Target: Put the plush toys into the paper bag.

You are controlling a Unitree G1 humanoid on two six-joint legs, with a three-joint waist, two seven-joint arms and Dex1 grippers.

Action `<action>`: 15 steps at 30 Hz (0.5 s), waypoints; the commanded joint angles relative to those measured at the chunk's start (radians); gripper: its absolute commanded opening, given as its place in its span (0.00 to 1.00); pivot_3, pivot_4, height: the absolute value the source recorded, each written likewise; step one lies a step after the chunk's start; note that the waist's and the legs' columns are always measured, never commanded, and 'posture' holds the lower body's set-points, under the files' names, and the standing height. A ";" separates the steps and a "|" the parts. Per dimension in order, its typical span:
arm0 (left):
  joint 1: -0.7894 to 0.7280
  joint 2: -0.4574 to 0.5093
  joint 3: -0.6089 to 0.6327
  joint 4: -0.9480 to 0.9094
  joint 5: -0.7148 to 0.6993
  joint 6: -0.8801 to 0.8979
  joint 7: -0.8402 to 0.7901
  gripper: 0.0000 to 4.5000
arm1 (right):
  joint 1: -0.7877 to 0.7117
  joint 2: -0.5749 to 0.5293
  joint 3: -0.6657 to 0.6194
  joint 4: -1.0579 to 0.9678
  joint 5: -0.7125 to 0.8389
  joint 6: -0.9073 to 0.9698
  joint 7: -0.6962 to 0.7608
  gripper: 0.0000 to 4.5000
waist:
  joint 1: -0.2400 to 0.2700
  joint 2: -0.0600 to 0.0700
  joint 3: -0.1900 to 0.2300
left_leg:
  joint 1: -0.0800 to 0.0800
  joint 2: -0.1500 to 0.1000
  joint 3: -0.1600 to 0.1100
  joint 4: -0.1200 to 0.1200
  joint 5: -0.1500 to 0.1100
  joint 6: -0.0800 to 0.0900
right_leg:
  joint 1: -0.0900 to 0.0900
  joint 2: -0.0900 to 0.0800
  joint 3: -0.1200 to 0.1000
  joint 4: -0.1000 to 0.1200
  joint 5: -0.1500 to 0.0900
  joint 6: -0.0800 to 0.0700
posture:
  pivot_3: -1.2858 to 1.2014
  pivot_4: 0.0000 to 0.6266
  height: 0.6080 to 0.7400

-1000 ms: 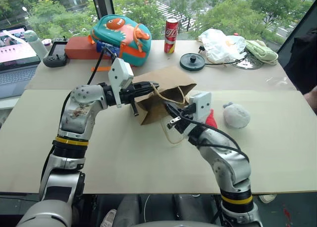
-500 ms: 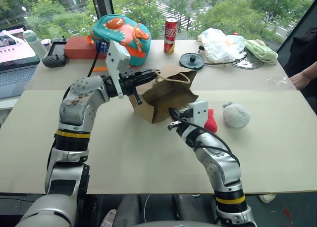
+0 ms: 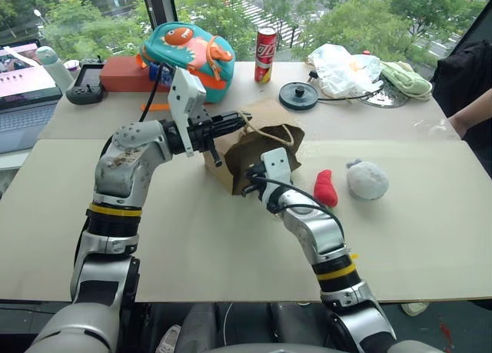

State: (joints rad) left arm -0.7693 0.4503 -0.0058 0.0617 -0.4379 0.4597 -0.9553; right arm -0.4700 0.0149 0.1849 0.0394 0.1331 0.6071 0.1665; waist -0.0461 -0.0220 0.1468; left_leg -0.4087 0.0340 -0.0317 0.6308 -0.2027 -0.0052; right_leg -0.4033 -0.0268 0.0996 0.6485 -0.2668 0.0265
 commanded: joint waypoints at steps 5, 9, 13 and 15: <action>-0.036 0.013 0.041 0.001 -0.005 -0.025 0.019 0.00 | 0.056 0.010 0.000 -0.096 0.022 0.113 0.010 0.01 | 0.000 0.000 0.000 | 0.000 0.000 0.000 0.000 0.000 0.000 | 0.000 0.000 0.000 0.000 0.000 0.000 | 0.52 0.24 0.99; -0.032 0.012 0.038 -0.002 -0.002 -0.029 0.020 0.00 | 0.072 0.012 0.005 -0.127 0.021 0.132 0.016 0.01 | -0.001 0.000 0.000 | 0.001 0.000 0.000 0.000 0.000 0.000 | 0.000 0.000 0.000 0.000 0.000 0.000 | 0.52 0.24 0.99; -0.015 0.012 0.029 -0.013 0.000 -0.030 0.015 0.00 | 0.056 0.021 -0.011 -0.189 0.038 0.124 0.022 0.01 | -0.001 0.000 0.000 | 0.000 0.000 0.000 0.000 0.000 0.000 | 0.000 0.000 0.000 0.000 0.000 0.000 | 0.52 0.24 0.99; -0.012 0.012 0.028 -0.015 0.000 -0.030 0.014 0.00 | 0.047 0.031 -0.029 -0.235 0.055 0.125 0.020 0.01 | -0.001 0.000 0.000 | 0.000 0.000 0.000 0.000 0.000 0.000 | 0.000 0.000 0.000 0.000 0.000 0.000 | 0.52 0.24 0.99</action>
State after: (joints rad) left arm -0.7766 0.4572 0.0127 0.0787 -0.4334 0.4547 -0.9388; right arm -0.4032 0.0285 0.1785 -0.1086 0.1521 0.7321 0.1768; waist -0.0469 -0.0220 0.1468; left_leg -0.4087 0.0341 -0.0317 0.6307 -0.2027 -0.0052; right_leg -0.4038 -0.0268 0.0995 0.6486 -0.2669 0.0265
